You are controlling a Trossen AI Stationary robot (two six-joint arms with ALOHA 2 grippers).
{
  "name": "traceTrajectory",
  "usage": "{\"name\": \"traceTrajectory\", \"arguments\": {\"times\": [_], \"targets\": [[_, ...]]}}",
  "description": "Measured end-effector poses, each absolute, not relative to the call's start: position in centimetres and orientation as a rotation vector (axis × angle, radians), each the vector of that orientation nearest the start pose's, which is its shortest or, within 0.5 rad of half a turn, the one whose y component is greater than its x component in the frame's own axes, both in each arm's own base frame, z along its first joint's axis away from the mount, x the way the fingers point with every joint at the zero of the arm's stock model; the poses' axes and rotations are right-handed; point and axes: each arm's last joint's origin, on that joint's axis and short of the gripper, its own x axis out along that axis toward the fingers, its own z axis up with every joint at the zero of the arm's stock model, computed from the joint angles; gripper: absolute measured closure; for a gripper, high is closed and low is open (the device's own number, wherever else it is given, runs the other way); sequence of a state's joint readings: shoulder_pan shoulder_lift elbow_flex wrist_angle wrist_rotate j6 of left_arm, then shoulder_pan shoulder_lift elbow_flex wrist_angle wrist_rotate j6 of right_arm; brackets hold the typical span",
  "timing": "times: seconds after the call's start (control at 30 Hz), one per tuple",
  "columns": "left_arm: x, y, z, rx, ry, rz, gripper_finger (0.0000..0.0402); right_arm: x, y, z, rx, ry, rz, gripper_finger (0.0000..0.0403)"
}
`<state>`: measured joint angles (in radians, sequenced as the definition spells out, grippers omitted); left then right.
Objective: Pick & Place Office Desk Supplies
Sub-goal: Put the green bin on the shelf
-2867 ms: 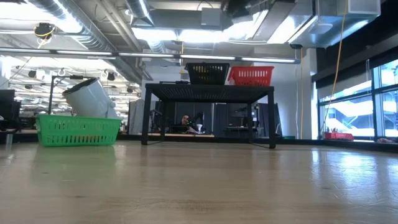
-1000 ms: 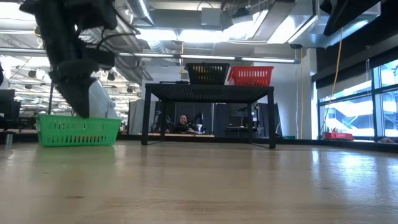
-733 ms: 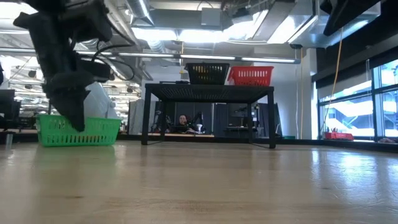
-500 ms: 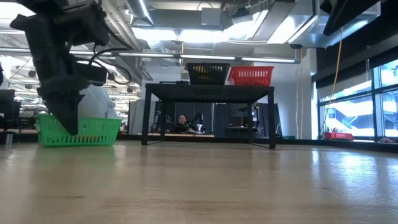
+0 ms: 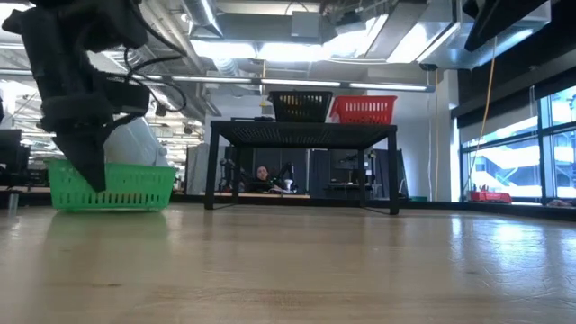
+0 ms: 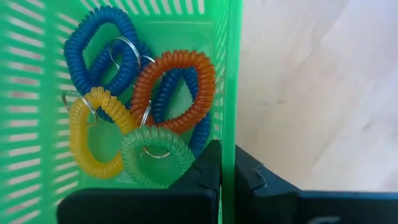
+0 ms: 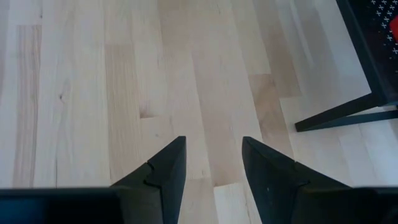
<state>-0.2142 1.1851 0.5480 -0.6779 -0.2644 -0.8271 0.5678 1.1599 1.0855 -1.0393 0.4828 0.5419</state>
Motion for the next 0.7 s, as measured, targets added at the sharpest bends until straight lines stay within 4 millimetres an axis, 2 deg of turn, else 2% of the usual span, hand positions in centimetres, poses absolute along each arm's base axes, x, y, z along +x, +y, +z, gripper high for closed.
{"name": "traceTrajectory", "arguments": {"times": [0.13, 0.27, 0.43, 0.57, 0.7], "targets": [[18.1, -3.3, 16.2, -0.585, 1.063, 0.629, 0.0399, 18.0, 9.9, 30.3, -0.059, 0.936, -0.182, 0.0245], [19.3, -3.8, 16.7, -0.766, 0.875, 0.672, 0.0399, 18.0, 9.9, 30.3, -0.059, 0.936, -0.182, 0.0245], [20.9, -4.3, 18.0, -0.847, 0.604, 0.65, 0.0399, 18.0, 9.9, 30.3, -0.059, 0.936, -0.182, 0.0245], [21.7, -4.5, 18.4, -0.91, 0.503, 0.63, 0.0398, 18.0, 9.9, 30.3, -0.062, 0.936, -0.18, 0.0245], [22.6, -4.7, 17.5, -0.973, 0.479, 0.649, 0.0398, 18.0, 9.9, 30.3, -0.066, 0.937, -0.178, 0.0245]]}}
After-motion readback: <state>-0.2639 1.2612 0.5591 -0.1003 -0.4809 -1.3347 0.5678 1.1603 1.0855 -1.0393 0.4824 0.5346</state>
